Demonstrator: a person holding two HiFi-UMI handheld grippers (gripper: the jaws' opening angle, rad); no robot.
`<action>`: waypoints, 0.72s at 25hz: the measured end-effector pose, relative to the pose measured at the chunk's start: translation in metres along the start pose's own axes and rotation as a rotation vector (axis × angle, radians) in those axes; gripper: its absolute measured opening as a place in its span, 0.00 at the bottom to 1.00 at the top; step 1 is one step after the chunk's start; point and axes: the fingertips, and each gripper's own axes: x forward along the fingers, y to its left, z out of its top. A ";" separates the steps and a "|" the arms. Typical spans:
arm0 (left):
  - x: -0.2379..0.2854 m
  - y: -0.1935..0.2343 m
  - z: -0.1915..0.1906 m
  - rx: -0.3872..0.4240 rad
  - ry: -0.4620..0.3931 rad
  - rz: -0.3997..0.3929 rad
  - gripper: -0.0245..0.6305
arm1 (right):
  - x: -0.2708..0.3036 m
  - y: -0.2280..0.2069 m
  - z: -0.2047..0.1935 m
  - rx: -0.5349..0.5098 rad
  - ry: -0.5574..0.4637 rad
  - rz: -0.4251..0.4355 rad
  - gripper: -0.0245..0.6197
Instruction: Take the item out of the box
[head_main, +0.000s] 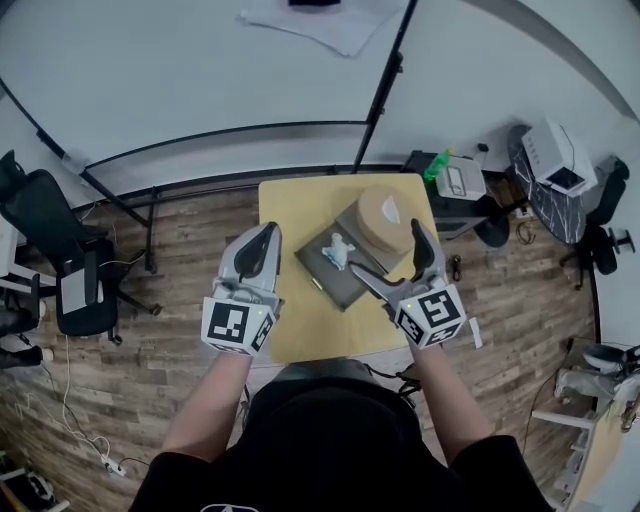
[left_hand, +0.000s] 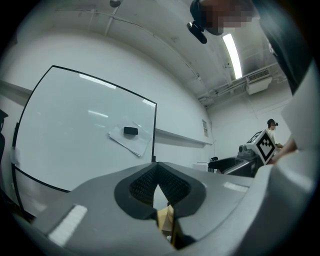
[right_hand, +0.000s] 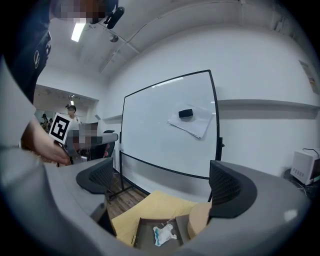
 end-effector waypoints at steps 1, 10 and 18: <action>0.004 0.000 -0.001 0.000 0.001 0.005 0.04 | 0.003 -0.004 0.000 0.000 0.003 0.010 0.97; 0.025 -0.003 -0.007 -0.008 0.018 0.048 0.04 | 0.029 -0.014 -0.009 -0.036 0.079 0.124 0.97; 0.019 0.004 -0.033 -0.046 0.055 0.104 0.04 | 0.060 -0.007 -0.056 -0.175 0.326 0.290 0.97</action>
